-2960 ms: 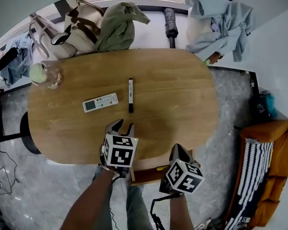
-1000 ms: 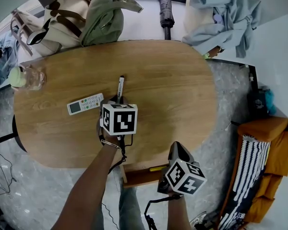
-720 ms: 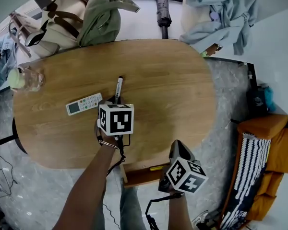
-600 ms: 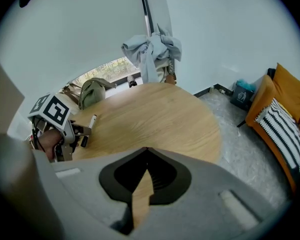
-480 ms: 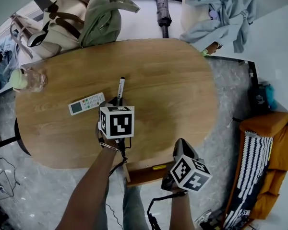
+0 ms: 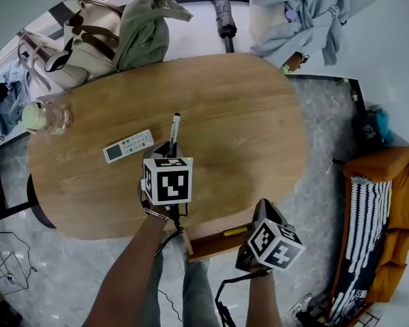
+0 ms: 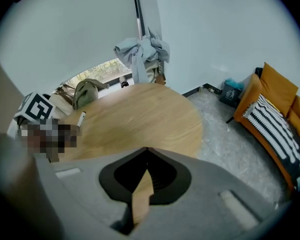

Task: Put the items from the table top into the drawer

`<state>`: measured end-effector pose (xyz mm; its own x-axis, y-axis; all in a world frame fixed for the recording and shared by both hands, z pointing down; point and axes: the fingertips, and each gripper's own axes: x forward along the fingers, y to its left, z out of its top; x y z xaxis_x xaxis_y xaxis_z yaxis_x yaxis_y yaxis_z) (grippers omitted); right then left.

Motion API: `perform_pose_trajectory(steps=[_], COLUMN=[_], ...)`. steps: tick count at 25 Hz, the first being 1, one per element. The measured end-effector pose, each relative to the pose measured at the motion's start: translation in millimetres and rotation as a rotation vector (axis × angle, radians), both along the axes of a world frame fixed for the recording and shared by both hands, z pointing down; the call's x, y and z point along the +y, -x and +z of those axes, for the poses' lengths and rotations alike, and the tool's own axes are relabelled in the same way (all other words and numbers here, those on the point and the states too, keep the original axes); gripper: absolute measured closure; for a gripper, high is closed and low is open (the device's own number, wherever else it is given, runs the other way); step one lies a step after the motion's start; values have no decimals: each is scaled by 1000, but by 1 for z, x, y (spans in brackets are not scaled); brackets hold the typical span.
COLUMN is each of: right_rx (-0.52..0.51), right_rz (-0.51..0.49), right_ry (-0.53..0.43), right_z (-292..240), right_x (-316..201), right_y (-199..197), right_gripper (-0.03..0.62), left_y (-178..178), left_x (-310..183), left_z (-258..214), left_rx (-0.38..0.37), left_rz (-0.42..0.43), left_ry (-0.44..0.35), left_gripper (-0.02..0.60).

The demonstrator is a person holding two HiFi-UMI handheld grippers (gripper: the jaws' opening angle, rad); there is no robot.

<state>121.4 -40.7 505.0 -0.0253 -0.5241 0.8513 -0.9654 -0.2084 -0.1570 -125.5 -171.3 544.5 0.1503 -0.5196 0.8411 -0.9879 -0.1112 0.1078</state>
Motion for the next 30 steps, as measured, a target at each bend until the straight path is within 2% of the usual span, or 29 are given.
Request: perform_pose_trajectory(steps=[15, 30], right_rx=[12, -1], right_rz=[108, 292], right_ry=[-1, -14], right_z=[-15, -22], right_x=[58, 111], right_y=[-15, -27], right_gripper=[589, 589], left_y=[-22, -65], left_x=[48, 83], left_z=[-27, -47], left_rx=[0, 15], left_rz=[137, 318], left_ry=[-19, -28], left_gripper=[520, 520])
